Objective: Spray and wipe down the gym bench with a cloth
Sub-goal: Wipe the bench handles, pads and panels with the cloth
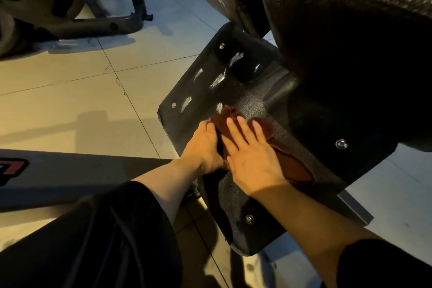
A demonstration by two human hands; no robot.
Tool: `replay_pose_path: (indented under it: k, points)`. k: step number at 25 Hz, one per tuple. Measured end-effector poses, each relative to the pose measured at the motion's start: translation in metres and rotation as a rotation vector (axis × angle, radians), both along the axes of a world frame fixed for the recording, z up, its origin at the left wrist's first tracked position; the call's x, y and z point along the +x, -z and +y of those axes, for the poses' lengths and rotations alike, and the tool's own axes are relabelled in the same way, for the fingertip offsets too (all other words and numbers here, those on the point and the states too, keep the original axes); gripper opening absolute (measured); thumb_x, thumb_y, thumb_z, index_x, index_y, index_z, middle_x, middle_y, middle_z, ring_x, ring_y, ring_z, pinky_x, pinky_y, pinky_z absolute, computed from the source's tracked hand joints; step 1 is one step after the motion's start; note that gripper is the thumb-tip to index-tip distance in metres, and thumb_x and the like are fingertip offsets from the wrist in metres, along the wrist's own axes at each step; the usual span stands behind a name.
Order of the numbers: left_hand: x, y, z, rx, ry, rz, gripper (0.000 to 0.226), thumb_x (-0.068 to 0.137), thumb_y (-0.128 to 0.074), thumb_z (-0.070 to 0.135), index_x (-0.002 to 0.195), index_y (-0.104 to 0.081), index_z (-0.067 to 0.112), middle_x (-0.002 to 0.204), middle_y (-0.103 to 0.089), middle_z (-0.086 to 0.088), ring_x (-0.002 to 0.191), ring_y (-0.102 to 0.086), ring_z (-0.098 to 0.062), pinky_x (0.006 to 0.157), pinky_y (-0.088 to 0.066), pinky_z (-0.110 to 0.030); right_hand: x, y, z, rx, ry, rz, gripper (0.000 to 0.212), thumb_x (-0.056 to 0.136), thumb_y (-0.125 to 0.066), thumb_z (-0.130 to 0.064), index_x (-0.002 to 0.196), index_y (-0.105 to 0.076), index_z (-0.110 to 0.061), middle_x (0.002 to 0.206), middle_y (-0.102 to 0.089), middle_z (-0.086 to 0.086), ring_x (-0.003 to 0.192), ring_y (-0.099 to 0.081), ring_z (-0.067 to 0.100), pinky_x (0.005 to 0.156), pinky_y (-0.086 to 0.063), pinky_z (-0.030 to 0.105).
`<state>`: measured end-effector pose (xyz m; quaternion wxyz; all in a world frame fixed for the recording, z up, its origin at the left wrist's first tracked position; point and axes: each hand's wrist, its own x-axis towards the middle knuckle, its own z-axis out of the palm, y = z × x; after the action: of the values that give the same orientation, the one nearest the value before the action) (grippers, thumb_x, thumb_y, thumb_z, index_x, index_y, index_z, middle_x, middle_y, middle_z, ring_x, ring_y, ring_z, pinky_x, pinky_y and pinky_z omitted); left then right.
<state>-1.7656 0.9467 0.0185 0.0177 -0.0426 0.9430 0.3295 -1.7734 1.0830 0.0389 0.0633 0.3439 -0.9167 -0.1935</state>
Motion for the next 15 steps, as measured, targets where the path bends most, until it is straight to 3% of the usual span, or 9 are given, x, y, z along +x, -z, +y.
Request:
replay_pose_path:
  k: [3,6,9,12,15]
  points:
    - [0.004,0.005,-0.006,-0.011,-0.009,-0.006,0.105,0.065,-0.086,0.033,0.147,-0.025,0.011,0.146,-0.027,-0.005,0.133,-0.033,-0.022,0.109,-0.03,-0.027,-0.007,-0.01,0.009,0.016,-0.017,0.019,0.058,0.101,-0.026,-0.042,0.154,-0.016,-0.021,0.161,0.012,0.008,0.148,0.013,0.027,0.118,0.008,0.049]
    - [0.001,0.001,-0.012,0.048,-0.071,-0.02,0.107,0.065,-0.087,0.032,0.149,-0.024,0.013,0.149,-0.025,-0.004,0.135,-0.031,-0.024,0.111,-0.03,-0.032,-0.037,-0.043,0.03,-0.124,0.215,0.187,0.056,0.099,-0.029,-0.044,0.151,-0.026,-0.024,0.162,0.003,0.008,0.148,0.006,0.028,0.117,-0.003,0.054]
    - [0.0,-0.002,-0.018,0.116,-0.147,-0.035,0.105,0.066,-0.086,0.031,0.149,-0.023,0.014,0.151,-0.025,-0.005,0.137,-0.03,-0.025,0.111,-0.03,-0.034,-0.052,-0.056,0.029,-0.233,0.36,0.238,0.061,0.098,-0.031,-0.047,0.152,-0.022,-0.019,0.161,0.0,0.014,0.147,0.001,0.034,0.115,-0.008,0.053]
    - [0.003,0.002,-0.021,0.123,-0.198,-0.044,0.104,0.065,-0.088,0.027,0.147,-0.025,0.013,0.149,-0.028,-0.007,0.136,-0.032,-0.026,0.109,-0.031,-0.033,-0.032,-0.022,-0.003,-0.121,0.156,0.125,0.062,0.1,-0.022,-0.049,0.155,-0.002,-0.026,0.159,0.011,0.02,0.146,0.013,0.037,0.117,0.004,0.056]
    - [0.004,0.008,-0.023,0.077,-0.174,-0.03,0.094,0.067,-0.085,0.021,0.144,-0.03,0.012,0.142,-0.034,-0.009,0.129,-0.038,-0.026,0.102,-0.034,-0.028,-0.003,0.018,-0.022,0.058,-0.07,-0.007,0.064,0.101,-0.023,-0.045,0.155,0.002,-0.02,0.158,0.018,0.02,0.144,0.021,0.038,0.115,0.008,0.058]
